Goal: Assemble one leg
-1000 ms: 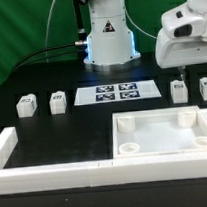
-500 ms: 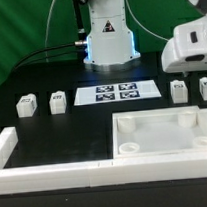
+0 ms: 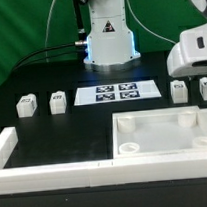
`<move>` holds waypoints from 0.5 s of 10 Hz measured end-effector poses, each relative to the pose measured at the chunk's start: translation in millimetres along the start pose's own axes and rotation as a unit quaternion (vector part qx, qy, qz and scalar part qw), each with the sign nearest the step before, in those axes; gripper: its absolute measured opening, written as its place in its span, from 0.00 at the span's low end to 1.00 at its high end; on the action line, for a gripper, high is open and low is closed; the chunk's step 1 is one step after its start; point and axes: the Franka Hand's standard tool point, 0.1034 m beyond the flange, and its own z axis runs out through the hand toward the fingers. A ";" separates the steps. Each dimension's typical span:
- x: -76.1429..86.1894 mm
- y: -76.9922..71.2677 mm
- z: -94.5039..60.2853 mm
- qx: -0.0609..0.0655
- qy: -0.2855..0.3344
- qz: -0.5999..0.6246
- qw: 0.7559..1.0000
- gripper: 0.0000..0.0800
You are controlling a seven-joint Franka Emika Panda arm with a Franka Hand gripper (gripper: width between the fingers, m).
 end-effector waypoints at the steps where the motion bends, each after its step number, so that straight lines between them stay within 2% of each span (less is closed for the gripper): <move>1: 3.6 -0.1 2.4 0.002 0.003 -0.005 1.000 0.81; 5: 13.5 1.4 10.9 0.006 0.008 -0.007 1.000 0.81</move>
Offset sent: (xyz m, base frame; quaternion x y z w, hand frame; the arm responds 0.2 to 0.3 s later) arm 0.0038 0.0025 -0.0114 0.0119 0.0074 -0.0144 0.9998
